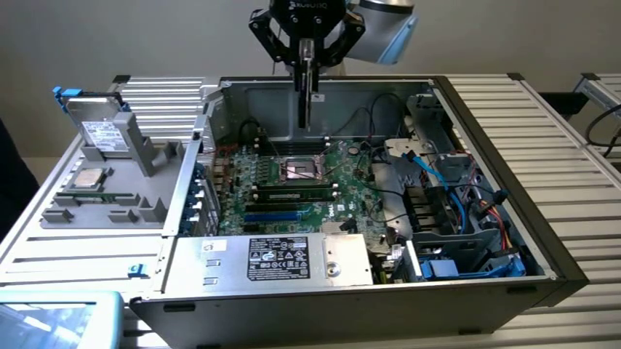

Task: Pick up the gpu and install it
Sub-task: 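Pick up the gpu and move the gpu toward the slot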

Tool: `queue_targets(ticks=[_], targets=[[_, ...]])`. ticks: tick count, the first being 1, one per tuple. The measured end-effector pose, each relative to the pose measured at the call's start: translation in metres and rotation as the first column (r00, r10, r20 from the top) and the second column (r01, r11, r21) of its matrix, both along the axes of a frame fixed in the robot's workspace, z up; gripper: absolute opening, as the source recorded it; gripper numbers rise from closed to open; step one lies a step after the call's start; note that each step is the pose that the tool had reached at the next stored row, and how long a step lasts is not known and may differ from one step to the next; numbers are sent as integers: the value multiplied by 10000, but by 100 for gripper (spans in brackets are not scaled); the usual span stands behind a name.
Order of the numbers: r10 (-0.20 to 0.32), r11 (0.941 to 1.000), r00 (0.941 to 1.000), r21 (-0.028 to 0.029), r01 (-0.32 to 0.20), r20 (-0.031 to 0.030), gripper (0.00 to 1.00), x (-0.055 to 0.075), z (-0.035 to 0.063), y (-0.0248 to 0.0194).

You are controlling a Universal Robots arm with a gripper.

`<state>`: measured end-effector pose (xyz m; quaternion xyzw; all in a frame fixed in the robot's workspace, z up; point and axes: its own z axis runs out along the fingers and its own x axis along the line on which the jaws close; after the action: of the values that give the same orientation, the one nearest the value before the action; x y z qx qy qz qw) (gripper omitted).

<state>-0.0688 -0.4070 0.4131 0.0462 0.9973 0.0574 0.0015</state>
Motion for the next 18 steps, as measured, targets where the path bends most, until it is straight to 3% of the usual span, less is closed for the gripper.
queue_targets(ticks=[5,18], targets=[[159,9999,9999,1,-159,49,28,73,-14,0],[728,9973,9973,3,-728,54,28,305,-46,-1]])
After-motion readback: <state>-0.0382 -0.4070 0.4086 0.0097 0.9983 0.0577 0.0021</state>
